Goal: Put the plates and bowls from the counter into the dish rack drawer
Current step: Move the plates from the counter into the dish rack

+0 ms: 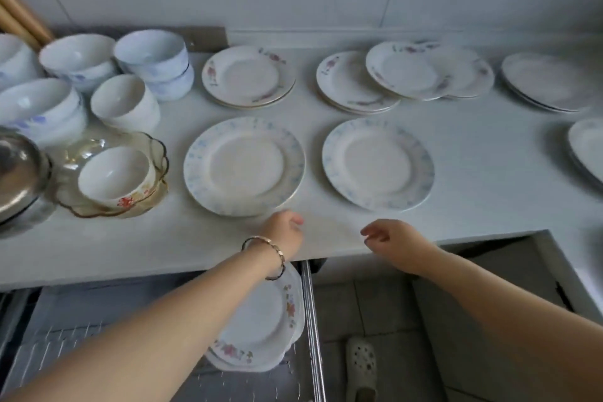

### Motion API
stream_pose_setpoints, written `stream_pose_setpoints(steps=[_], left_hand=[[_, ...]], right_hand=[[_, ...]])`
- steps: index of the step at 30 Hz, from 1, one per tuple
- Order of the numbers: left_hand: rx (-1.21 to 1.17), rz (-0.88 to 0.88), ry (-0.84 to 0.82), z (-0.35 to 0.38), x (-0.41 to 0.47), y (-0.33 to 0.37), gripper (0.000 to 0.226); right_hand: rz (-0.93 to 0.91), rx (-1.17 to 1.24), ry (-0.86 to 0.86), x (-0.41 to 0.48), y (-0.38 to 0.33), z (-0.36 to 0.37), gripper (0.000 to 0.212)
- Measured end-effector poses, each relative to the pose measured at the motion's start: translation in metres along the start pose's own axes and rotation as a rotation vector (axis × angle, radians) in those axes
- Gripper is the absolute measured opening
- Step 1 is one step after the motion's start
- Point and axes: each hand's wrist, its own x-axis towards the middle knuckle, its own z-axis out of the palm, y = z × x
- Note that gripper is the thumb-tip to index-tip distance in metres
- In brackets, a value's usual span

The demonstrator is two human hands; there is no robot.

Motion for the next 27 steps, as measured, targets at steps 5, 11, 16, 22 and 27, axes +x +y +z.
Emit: stream_pose_setpoints(steps=[5,11,16,22,27], left_hand=[[0.042,-0.087,0.094,0.032,0.046,0.072,0.036],[0.096,-0.351,0.282,0.063,0.086,0.107,0.04],[-0.182,-0.417,0.292,0.067,0.1,0.107,0.036],[-0.295,-0.369,0.368,0.062,0.063,0.098,0.029],[-0.306,-0.302,0.36,0.022,-0.012,0.064,0.032]], right_hand=[[0.039,-0.037,0.257,0.062,0.025,-0.08,0.036],[0.2,0.039,0.275,0.146,0.054,-0.128,0.054],[0.176,0.146,0.223,0.182,0.066,-0.132,0.039],[0.069,0.259,0.24,0.15,0.073,-0.12,0.036],[-0.064,0.327,0.174,0.078,0.051,-0.093,0.026]])
